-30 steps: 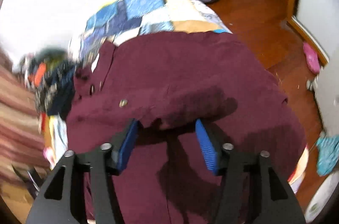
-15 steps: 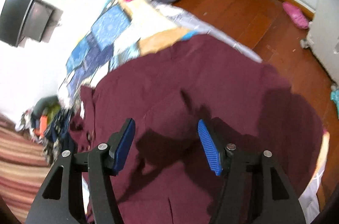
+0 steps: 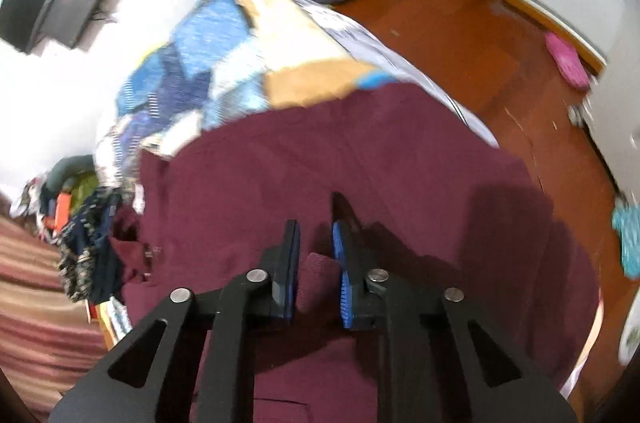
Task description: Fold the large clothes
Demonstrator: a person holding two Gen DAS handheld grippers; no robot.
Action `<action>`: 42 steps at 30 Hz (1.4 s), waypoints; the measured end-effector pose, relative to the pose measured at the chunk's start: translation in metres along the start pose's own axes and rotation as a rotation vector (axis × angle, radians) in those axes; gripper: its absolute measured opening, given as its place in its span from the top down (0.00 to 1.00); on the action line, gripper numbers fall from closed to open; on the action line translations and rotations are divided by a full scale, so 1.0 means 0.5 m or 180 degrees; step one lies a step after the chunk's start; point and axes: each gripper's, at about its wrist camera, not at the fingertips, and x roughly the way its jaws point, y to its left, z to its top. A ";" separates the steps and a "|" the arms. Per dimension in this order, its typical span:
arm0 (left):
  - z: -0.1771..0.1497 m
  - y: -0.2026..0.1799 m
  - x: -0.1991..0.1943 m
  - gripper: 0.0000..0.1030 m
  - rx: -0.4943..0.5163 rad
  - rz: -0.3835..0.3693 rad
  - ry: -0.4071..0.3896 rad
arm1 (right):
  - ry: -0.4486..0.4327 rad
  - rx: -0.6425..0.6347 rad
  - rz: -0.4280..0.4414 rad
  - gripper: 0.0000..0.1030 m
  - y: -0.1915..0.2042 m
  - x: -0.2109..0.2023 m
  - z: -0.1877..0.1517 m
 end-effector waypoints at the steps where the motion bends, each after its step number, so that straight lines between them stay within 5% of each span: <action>1: 0.001 -0.001 -0.001 0.21 0.0000 -0.0009 -0.0002 | -0.0066 -0.0071 0.0035 0.89 0.011 -0.015 0.007; 8: 0.006 -0.013 -0.005 0.21 0.0036 -0.0123 0.0024 | -0.0820 -0.0949 0.0029 0.89 0.137 -0.146 0.033; 14: 0.000 -0.024 -0.016 0.21 0.0063 -0.0414 0.0118 | -0.0670 -0.1203 -0.0393 0.89 0.095 -0.091 0.024; 20: 0.021 -0.051 -0.069 0.21 0.0157 -0.0638 0.0009 | -0.0328 -0.0987 -0.0768 0.89 -0.026 -0.049 0.004; 27: 0.102 -0.104 -0.135 0.21 0.0215 -0.0706 -0.0385 | -0.0309 -0.0761 -0.0693 0.87 -0.092 -0.120 0.010; 30: 0.141 -0.124 -0.147 0.21 0.0232 -0.0698 -0.0520 | -0.0428 -0.0682 -0.0673 0.71 -0.109 -0.160 0.010; 32: 0.165 -0.141 -0.152 0.21 0.0249 -0.0696 -0.0607 | -0.0514 -0.0606 -0.0641 0.50 -0.124 -0.183 0.007; 36: 0.198 -0.183 -0.149 0.21 0.0270 -0.0787 -0.0695 | -0.0524 -0.0403 -0.0502 0.45 -0.150 -0.196 -0.005; 42: 0.204 -0.243 -0.116 0.21 0.0347 -0.0881 -0.0627 | -0.0176 0.0011 -0.0261 0.45 -0.228 -0.156 -0.050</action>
